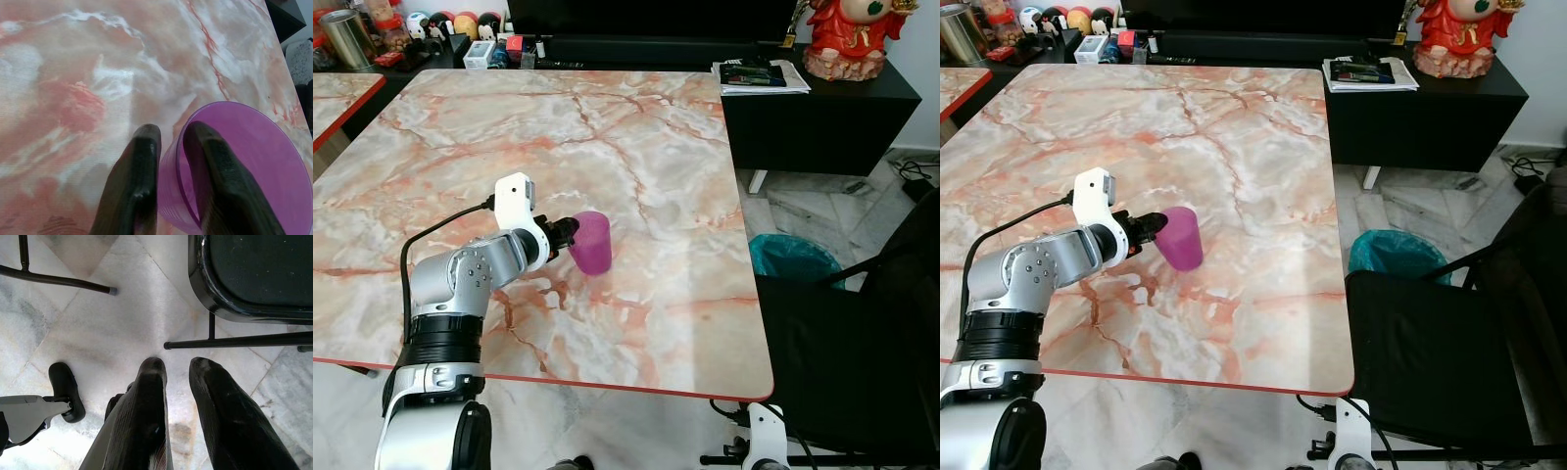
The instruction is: Setting the table
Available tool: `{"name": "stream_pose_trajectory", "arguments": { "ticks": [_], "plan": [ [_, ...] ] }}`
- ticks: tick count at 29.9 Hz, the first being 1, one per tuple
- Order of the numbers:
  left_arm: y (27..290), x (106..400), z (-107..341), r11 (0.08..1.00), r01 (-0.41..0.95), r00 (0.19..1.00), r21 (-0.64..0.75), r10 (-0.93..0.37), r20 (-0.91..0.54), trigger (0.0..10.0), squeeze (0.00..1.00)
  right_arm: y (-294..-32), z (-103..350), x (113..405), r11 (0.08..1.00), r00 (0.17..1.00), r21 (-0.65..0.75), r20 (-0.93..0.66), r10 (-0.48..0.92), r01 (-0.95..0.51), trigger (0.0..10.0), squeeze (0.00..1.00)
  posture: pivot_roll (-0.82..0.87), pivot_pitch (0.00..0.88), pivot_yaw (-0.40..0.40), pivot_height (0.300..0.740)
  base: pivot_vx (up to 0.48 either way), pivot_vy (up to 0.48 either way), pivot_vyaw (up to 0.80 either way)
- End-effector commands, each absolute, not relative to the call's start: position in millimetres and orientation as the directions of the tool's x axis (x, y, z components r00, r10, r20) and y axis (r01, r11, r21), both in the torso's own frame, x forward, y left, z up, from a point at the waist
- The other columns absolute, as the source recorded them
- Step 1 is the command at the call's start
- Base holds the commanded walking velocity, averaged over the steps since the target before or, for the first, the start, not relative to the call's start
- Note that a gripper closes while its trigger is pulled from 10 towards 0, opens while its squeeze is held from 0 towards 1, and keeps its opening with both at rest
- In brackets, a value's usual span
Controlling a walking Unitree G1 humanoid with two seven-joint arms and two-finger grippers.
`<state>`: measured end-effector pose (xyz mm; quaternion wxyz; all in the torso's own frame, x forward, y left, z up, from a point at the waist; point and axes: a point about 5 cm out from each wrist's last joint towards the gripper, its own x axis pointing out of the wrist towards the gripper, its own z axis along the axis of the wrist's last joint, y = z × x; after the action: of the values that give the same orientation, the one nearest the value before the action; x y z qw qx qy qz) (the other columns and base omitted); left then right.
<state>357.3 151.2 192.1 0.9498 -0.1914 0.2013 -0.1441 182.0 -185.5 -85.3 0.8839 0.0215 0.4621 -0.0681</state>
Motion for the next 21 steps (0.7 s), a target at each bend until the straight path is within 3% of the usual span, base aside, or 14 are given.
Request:
{"name": "stream_pose_trajectory", "arguments": {
  "ticks": [1,4,10,16,18,19,21],
  "plan": [
    [152.6,358.2,196.5,0.889,0.206,0.879,-0.409,-0.352,-0.322,0.7,0.00,-184.2,-87.1,178.8,0.988,0.552,-0.016,-0.828,-0.100,0.155,10.0,0.00,0.01,0.138,0.033,0.740,0.000,0.000,0.00],
    [151.4,358.0,196.7,0.888,0.209,0.879,-0.410,-0.355,-0.320,0.0,0.00,-184.2,-87.0,179.0,0.988,0.553,-0.015,-0.827,-0.100,0.156,10.0,0.00,0.00,0.137,0.033,0.740,0.000,0.000,0.00],
    [155.6,360.0,197.7,0.897,0.187,0.902,-0.401,-0.319,-0.292,0.0,0.00,-184.2,-87.0,179.0,0.988,0.554,-0.013,-0.827,-0.099,0.156,10.0,0.00,0.00,0.131,0.030,0.740,0.000,0.000,0.00],
    [165.6,364.5,213.1,0.880,0.162,0.958,-0.447,-0.248,-0.142,0.0,0.00,-184.6,-87.1,178.5,0.988,0.554,-0.015,-0.827,-0.099,0.153,10.0,0.00,0.01,0.121,0.027,0.740,0.000,0.000,0.00],
    [173.3,365.5,226.9,0.883,0.149,0.984,-0.444,-0.177,-0.021,0.0,0.00,-184.8,-86.9,178.6,0.988,0.558,-0.014,-0.824,-0.099,0.155,10.0,0.00,0.00,0.111,0.024,0.740,0.000,0.000,0.00],
    [178.5,365.2,233.5,0.906,0.125,0.992,-0.405,-0.120,0.037,9.8,0.00,-184.9,-86.8,178.6,0.988,0.560,-0.013,-0.822,-0.099,0.155,10.0,0.00,0.00,0.107,0.023,0.740,0.000,0.000,0.00],
    [179.9,365.1,235.0,0.922,0.109,0.994,-0.371,-0.097,0.051,10.0,0.00,-185.0,-86.9,178.6,0.988,0.560,-0.014,-0.822,-0.099,0.155,10.0,0.00,0.00,0.107,0.023,0.740,0.000,0.000,0.00]
  ]
}}
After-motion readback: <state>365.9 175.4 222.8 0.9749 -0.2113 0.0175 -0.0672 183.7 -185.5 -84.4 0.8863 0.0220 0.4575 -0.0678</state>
